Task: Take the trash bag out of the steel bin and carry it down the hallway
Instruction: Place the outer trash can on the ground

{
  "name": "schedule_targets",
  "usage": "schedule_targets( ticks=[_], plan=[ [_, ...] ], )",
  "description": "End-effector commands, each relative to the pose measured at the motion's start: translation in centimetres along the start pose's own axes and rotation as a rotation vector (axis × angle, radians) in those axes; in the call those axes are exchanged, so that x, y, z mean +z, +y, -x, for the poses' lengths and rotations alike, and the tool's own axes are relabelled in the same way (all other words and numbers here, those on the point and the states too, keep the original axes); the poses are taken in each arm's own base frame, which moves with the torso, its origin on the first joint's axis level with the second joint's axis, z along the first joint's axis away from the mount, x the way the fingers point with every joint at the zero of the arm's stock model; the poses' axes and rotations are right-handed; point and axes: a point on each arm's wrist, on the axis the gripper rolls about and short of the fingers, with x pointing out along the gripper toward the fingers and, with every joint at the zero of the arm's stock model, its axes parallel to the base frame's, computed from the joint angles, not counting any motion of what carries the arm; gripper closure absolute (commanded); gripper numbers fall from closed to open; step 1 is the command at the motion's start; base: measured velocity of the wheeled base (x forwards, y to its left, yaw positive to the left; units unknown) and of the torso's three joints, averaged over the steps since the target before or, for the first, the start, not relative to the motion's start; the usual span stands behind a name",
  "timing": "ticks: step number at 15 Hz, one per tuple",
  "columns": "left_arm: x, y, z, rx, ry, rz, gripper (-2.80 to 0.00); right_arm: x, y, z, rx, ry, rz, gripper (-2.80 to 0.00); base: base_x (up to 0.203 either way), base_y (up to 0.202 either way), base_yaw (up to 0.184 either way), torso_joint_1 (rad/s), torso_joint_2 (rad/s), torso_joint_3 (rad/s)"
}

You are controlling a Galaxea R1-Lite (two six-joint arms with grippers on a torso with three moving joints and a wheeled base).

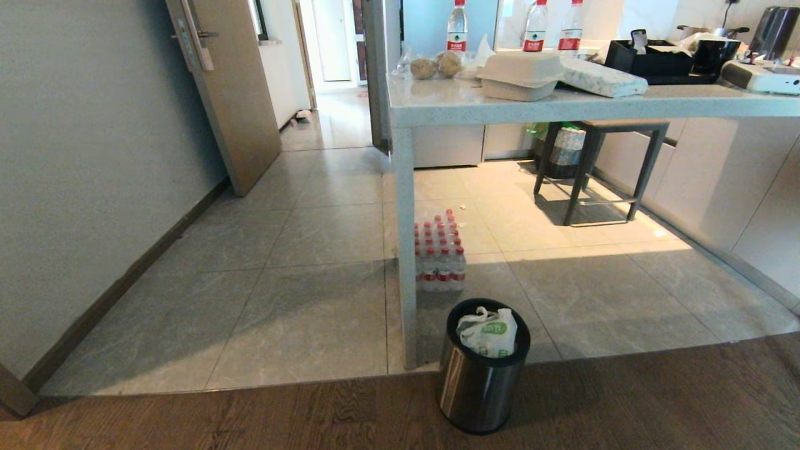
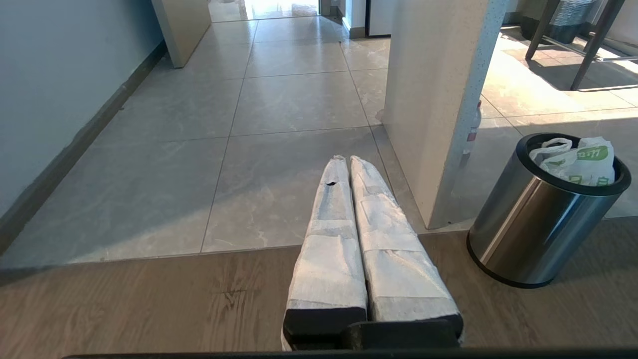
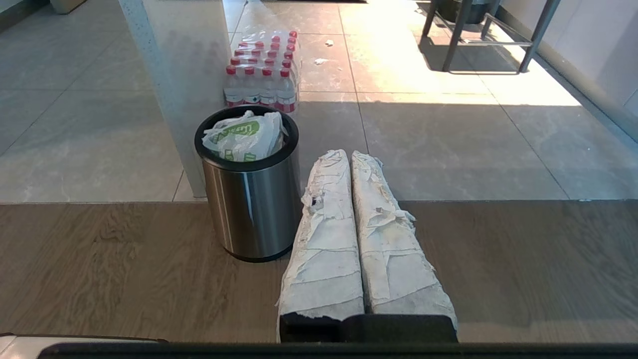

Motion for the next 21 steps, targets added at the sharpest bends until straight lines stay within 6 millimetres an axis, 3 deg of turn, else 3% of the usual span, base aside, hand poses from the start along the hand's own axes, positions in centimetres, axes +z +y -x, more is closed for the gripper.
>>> schedule_targets(
  ticks=[1,12,21],
  plan=[
    [-0.02,0.00,0.01,0.001,-0.001,-0.005,0.00,-0.01,0.00,0.00,0.001,0.000,0.000,0.00,0.000,0.000,0.000,0.000,0.00,0.000],
    [-0.02,0.00,0.01,0.001,-0.002,-0.001,0.00,-0.02,0.00,0.00,0.001,0.001,0.000,0.00,0.000,0.000,0.000,0.000,0.00,0.000],
    [-0.04,0.00,0.00,0.001,-0.001,0.000,0.00,-0.03,0.00,0.00,0.001,0.003,0.000,0.00,0.000,0.000,0.000,0.002,0.00,-0.173]
  ],
)
